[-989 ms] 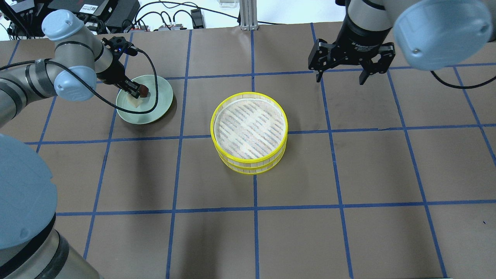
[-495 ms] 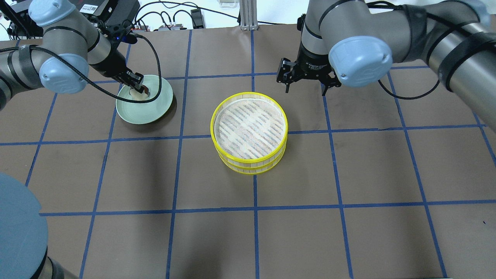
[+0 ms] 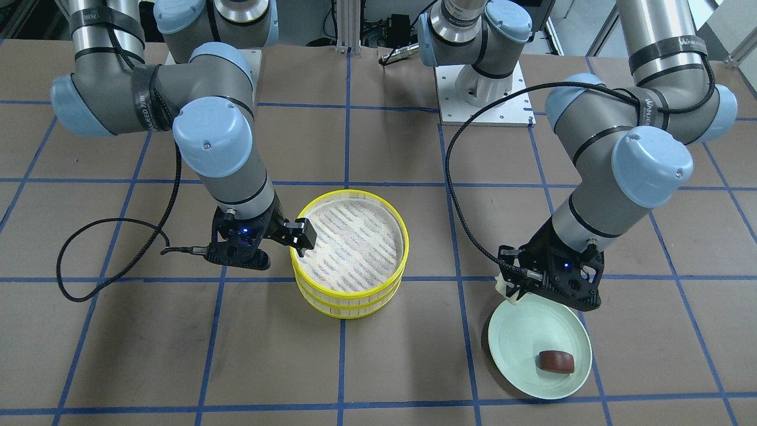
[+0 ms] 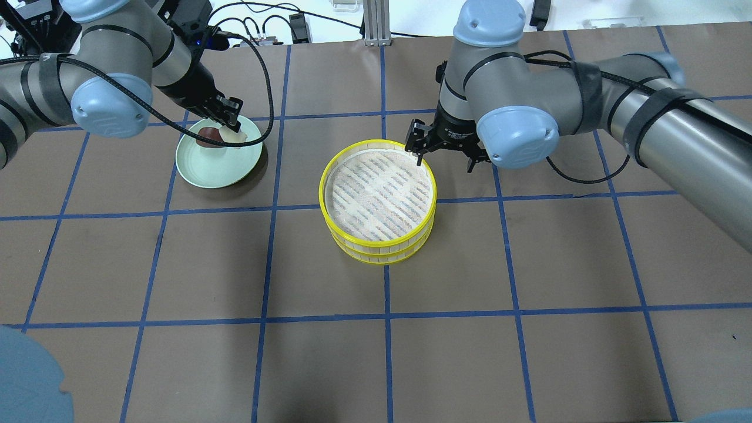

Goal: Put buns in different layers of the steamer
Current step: 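Move the right gripper to the steamer's top tier rim and grasp it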

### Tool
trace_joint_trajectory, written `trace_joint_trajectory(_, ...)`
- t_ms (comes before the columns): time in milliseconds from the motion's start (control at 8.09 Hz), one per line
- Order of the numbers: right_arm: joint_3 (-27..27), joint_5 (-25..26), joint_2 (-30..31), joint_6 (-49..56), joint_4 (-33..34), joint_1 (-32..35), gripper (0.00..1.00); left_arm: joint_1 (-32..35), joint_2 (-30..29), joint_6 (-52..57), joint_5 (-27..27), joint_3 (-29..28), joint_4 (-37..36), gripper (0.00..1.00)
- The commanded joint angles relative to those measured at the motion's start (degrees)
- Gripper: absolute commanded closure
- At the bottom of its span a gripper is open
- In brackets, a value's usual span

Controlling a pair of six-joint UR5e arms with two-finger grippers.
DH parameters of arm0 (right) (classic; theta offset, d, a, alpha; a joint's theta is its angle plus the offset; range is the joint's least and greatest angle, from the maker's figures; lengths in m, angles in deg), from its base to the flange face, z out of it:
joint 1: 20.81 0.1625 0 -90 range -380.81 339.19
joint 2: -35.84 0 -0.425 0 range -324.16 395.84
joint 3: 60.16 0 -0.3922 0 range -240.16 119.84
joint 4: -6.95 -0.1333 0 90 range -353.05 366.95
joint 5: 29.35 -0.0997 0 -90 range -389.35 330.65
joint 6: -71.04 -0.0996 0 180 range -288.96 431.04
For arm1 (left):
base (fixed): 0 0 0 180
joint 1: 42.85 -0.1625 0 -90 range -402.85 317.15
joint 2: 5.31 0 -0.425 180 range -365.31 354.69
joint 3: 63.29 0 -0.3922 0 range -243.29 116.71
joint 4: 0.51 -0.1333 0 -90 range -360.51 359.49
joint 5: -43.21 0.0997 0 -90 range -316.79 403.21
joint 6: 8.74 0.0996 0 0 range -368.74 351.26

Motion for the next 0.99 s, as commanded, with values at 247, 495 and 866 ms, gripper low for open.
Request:
trace_joint_trajectory(247, -0.63, 0.11, -2.19, -1.24, 0.43, 2.02, 0.03, 3.37, 3.30, -6.77, 0.17, 0.44, 1.77, 1.00)
trace_joint_trajectory(495, -0.89, 0.20, -2.11, -0.89, 0.08, 2.02, 0.29, 3.02, 4.43, -6.77, -0.18, 0.79, 2.04, 1.00)
trace_joint_trajectory(866, -0.90, -0.07, -1.85, -0.37, -0.44, 2.02, 0.88, 2.75, 4.53, -6.86, 0.00, 0.79, 1.70, 1.00)
